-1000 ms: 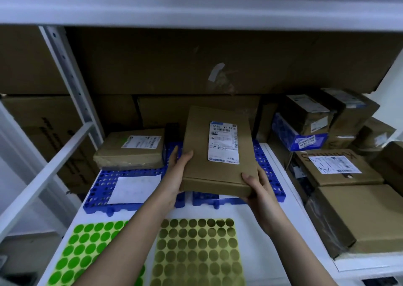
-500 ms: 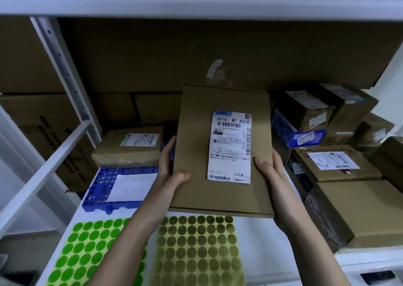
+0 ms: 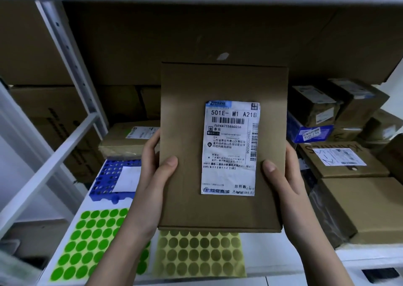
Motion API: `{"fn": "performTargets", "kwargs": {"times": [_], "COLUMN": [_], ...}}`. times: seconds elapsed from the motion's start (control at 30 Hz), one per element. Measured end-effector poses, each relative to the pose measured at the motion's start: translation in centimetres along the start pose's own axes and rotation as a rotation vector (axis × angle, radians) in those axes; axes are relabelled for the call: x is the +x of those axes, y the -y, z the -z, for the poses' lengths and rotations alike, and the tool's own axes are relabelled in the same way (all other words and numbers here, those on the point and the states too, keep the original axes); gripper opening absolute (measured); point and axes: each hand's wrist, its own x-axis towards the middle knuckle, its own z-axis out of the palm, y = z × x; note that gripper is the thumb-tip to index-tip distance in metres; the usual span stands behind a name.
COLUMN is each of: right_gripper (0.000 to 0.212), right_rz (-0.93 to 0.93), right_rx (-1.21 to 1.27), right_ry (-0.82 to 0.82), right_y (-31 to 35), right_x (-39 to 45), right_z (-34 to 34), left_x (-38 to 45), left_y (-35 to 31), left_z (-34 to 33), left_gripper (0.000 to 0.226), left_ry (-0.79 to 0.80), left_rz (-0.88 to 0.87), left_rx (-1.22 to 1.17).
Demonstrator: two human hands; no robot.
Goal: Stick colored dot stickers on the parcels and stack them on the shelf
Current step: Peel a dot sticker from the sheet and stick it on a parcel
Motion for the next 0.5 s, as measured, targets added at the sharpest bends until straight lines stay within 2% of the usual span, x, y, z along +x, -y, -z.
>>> {"fn": "performTargets", "kwargs": {"times": [0.17,0.23,0.33,0.5], "right_gripper": [0.059,0.051,0.041,0.035], "right_rz": [-0.012,-0.027,-0.049,-0.143], "right_rx": [-0.043,-0.036,-0.039,-0.091], "right_ry": [-0.024,-0.047,-0.090,-0.151], "right_y": [-0.4,-0.6,-1.3,-3.5], "right_x": [-0.2,-0.1,0.0,0.3], "right_z": [0.7,1.0,1.9,4.3], "left_x": [-0.6,-0.5,-0.4,-1.1], "left_y": [0.1,0.7,2.8,6.4], "left_z": [-1.0,-1.4,-2.1,-4.3], "left_gripper": [0.054,0.047,0.037,0.042], "left_ry": [-0.059,-0.083,-0.111,-0.169], "left_rz": [-0.016,-0.001,0.063,0.161], "left_rx": [0.007,-0.002,0.019,0.100]}}
